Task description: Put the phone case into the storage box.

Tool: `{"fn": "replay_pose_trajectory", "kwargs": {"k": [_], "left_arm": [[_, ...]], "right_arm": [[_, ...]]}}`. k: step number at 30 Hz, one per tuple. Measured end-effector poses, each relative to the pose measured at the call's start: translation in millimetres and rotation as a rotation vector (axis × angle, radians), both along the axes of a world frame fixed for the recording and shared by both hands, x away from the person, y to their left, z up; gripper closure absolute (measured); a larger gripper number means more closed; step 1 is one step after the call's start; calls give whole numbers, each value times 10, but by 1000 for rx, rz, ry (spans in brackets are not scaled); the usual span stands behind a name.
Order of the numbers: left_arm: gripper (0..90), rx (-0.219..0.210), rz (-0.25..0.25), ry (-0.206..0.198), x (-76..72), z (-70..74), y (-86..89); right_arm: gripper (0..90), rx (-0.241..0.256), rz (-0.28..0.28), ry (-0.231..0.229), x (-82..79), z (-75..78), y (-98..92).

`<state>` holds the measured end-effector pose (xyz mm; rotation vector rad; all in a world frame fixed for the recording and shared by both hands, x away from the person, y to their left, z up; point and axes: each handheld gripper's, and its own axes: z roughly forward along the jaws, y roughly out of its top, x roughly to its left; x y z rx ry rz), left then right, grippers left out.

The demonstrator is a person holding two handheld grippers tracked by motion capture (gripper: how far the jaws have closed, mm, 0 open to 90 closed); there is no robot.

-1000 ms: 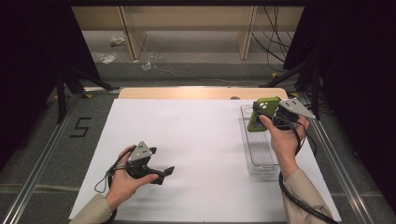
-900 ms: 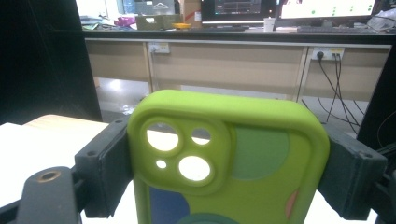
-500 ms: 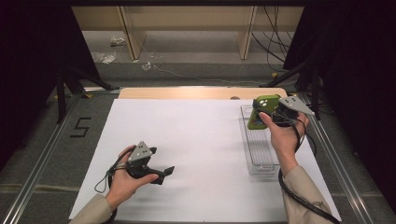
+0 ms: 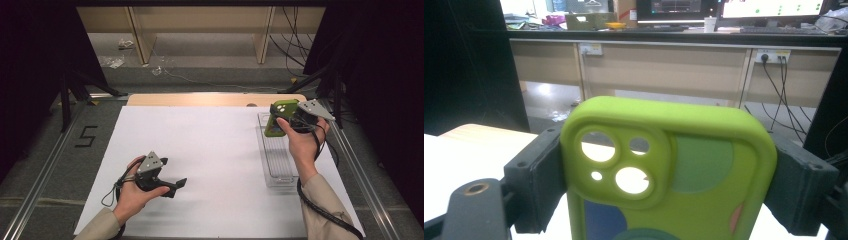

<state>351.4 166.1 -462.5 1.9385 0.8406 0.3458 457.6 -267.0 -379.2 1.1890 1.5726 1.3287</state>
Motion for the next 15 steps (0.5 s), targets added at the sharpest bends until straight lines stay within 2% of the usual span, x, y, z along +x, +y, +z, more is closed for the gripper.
{"fn": "replay_pose_trajectory", "kwargs": {"k": [15], "left_arm": [[0,1,1,-4,0,8,2]], "right_arm": [[170,11,-7,5,52,-15,-11]]}}
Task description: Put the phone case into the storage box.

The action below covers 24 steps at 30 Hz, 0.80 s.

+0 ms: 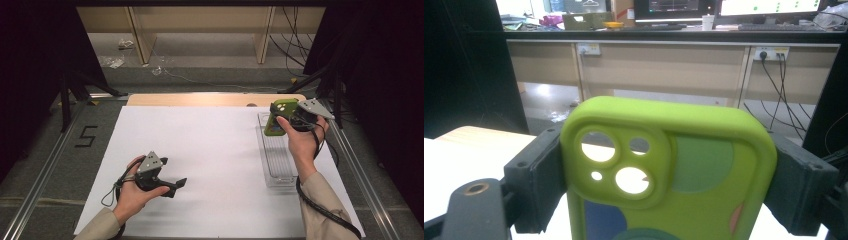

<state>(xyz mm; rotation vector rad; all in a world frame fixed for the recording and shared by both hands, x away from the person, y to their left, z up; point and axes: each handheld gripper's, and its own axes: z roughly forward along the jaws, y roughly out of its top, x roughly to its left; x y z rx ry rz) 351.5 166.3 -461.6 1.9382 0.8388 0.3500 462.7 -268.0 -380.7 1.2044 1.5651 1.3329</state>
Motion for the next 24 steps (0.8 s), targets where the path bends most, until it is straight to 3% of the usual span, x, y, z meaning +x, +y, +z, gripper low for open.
{"fn": "replay_pose_trajectory", "kwargs": {"k": [24], "left_arm": [[0,2,2,-2,6,-1,0]], "right_arm": [[170,8,-10,8,85,-21,-8]]}}
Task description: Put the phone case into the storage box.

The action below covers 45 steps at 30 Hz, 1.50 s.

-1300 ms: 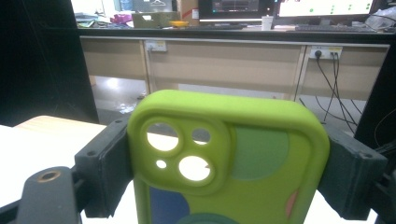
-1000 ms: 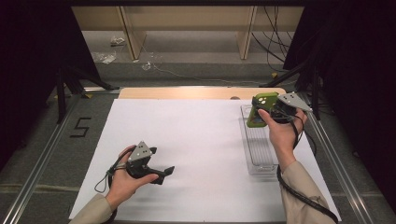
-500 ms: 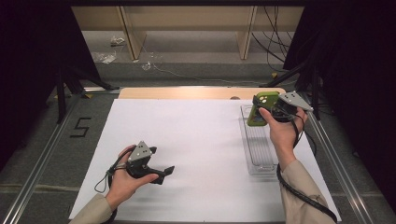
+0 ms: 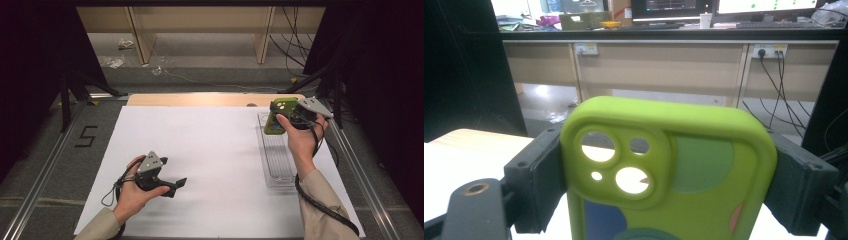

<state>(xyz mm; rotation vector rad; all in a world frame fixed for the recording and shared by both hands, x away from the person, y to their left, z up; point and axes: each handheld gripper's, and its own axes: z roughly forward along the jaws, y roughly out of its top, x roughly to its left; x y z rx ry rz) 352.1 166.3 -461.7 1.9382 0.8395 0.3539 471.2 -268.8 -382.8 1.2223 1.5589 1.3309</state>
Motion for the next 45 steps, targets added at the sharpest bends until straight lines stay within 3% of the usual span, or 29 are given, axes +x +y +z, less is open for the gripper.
{"fn": "replay_pose_trajectory", "kwargs": {"k": [45], "left_arm": [[0,-5,2,5,10,-8,7]], "right_arm": [[170,-12,-17,43,241,-87,26]]}}
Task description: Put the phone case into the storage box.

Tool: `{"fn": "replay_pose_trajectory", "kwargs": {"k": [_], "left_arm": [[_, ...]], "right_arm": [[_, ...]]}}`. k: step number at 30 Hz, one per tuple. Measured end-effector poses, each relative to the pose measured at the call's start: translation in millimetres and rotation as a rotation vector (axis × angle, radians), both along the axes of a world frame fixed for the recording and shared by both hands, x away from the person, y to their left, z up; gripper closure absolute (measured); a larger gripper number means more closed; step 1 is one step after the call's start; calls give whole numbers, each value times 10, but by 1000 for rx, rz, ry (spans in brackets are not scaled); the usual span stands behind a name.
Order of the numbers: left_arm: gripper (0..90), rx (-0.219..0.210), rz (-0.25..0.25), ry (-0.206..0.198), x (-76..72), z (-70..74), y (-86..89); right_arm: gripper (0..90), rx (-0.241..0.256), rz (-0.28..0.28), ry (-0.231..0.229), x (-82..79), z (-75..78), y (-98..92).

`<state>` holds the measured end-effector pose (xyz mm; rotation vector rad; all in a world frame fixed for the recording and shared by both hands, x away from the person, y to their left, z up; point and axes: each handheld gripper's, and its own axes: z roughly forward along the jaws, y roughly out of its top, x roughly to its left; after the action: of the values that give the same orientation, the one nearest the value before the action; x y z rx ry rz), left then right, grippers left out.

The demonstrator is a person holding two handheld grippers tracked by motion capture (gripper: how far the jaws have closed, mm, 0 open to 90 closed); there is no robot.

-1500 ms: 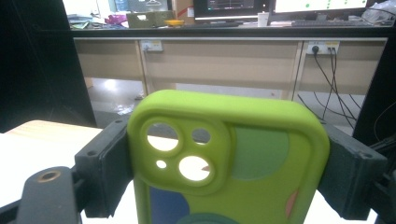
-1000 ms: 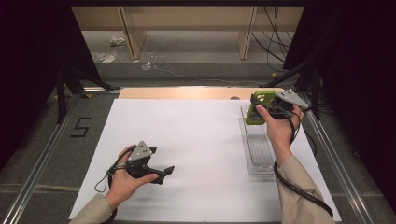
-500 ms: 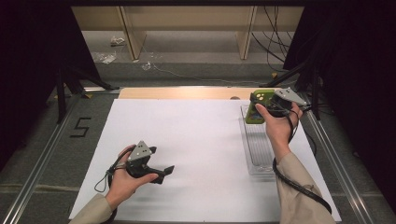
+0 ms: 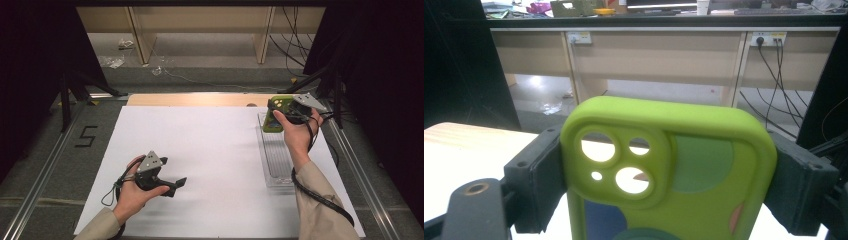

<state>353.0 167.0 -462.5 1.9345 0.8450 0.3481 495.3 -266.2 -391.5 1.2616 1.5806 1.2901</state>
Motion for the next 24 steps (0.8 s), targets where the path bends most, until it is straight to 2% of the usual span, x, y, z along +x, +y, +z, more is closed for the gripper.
{"fn": "replay_pose_trajectory", "kwargs": {"k": [24], "left_arm": [[0,-3,2,1,1,-1,2]], "right_arm": [[170,-3,-13,17,95,-44,-3]]}}
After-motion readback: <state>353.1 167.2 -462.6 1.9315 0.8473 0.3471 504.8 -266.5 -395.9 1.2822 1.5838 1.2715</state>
